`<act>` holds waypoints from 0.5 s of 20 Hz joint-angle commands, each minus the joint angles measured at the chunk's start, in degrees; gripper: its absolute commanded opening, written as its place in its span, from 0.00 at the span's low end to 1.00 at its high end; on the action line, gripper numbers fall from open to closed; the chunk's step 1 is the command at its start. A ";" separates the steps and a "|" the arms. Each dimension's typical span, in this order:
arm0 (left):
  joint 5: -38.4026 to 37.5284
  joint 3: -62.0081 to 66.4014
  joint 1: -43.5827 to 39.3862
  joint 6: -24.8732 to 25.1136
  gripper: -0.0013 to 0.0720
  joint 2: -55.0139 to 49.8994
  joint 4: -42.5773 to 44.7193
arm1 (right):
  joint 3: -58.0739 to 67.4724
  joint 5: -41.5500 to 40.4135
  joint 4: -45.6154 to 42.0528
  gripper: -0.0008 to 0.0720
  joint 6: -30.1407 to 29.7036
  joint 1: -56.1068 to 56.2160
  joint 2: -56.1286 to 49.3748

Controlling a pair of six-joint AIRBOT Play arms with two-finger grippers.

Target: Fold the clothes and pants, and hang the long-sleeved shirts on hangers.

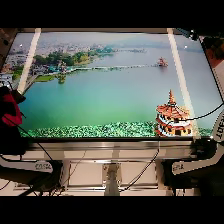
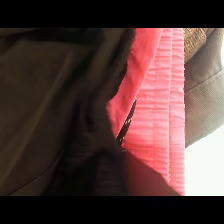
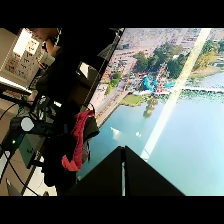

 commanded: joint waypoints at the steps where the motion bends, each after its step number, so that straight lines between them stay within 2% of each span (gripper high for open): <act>1: 0.37 -0.02 0.28 -0.94 0.03 -0.46 0.33 | 0.07 0.02 0.02 0.04 0.02 0.02 0.02; 3: 0.35 -0.02 0.24 -1.95 0.03 -0.09 -0.11 | 0.07 0.02 0.02 0.04 0.02 0.02 0.02; 5: 0.66 0.00 -0.15 -5.73 0.02 1.46 -1.62 | 0.07 0.02 0.02 0.04 0.02 0.02 0.02; 6: 1.70 0.00 -0.15 -7.41 0.02 2.75 -4.74 | 0.07 0.02 0.02 0.04 0.02 0.02 0.02; 10: 9.20 0.00 -0.20 -6.62 0.02 9.20 -25.29 | 0.07 0.00 0.04 0.04 0.02 0.02 0.02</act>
